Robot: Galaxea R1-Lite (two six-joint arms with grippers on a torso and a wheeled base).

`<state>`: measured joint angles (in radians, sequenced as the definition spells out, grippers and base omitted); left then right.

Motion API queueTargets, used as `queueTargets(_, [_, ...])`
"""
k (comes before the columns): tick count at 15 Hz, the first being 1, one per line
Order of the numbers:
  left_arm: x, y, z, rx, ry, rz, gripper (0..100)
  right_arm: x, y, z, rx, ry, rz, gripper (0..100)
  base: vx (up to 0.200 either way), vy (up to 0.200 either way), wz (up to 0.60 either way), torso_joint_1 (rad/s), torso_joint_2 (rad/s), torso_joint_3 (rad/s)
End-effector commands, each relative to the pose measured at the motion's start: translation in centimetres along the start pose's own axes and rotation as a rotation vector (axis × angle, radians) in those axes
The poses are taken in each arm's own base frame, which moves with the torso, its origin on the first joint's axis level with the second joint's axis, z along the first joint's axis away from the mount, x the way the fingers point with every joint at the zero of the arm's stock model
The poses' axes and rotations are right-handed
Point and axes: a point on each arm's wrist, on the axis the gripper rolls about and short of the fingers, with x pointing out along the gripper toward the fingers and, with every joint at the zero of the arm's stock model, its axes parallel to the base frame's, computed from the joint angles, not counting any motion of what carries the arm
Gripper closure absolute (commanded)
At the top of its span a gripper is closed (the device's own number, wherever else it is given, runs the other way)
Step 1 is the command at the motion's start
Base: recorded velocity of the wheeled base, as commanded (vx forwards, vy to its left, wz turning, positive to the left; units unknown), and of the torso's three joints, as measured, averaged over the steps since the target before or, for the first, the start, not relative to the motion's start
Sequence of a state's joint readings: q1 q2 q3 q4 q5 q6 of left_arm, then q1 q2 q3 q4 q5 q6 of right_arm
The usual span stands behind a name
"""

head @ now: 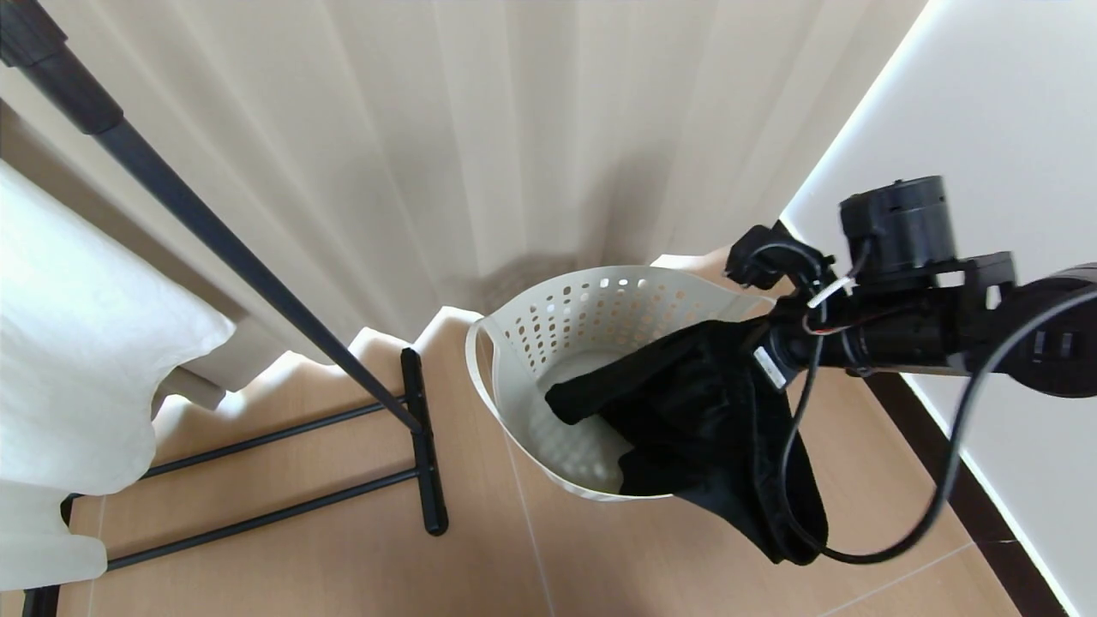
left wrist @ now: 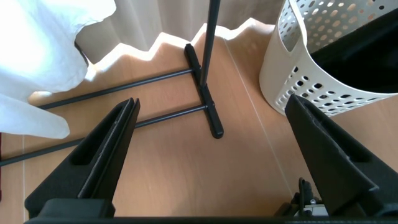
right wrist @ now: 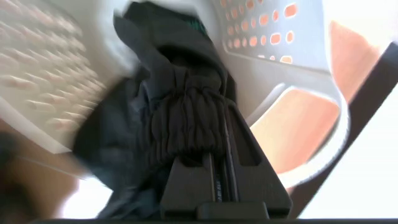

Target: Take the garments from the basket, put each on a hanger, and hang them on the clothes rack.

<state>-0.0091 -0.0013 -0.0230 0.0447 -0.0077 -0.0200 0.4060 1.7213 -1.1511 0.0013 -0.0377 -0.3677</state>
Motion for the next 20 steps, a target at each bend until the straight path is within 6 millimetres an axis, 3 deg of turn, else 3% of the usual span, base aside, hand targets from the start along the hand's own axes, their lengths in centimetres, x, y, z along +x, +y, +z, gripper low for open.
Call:
queueTargets(1, [0.0, 0.0, 0.0, 0.000, 0.001, 0.000, 0, -8.3, 1.2, -0.5, 0.115, -0.164, 0.088, 100, 0.000, 0.000, 0.00, 0.000, 0.00, 0.000])
queueTargets(3, [0.0, 0.0, 0.0, 0.000, 0.001, 0.000, 0, -8.8, 1.4, -0.9, 0.110, -0.184, 0.117, 100, 0.000, 0.000, 0.00, 0.000, 0.00, 0.000])
queueTargets(12, [0.0, 0.0, 0.0, 0.000, 0.001, 0.000, 0, -7.3, 1.3, -1.4, 0.112, -0.336, 0.056, 100, 0.000, 0.000, 0.00, 0.002, 0.00, 0.103])
queueTargets(17, [0.0, 0.0, 0.0, -0.001, 0.001, 0.000, 0, -7.3, 1.2, -1.5, 0.110, -0.348, 0.047, 100, 0.000, 0.000, 0.00, 0.005, -0.01, 0.190])
queueTargets(20, [0.0, 0.0, 0.0, -0.001, 0.001, 0.000, 0, -7.2, 1.2, -1.7, 0.097, -0.341, 0.044, 100, 0.000, 0.000, 0.00, 0.009, -0.27, -0.077])
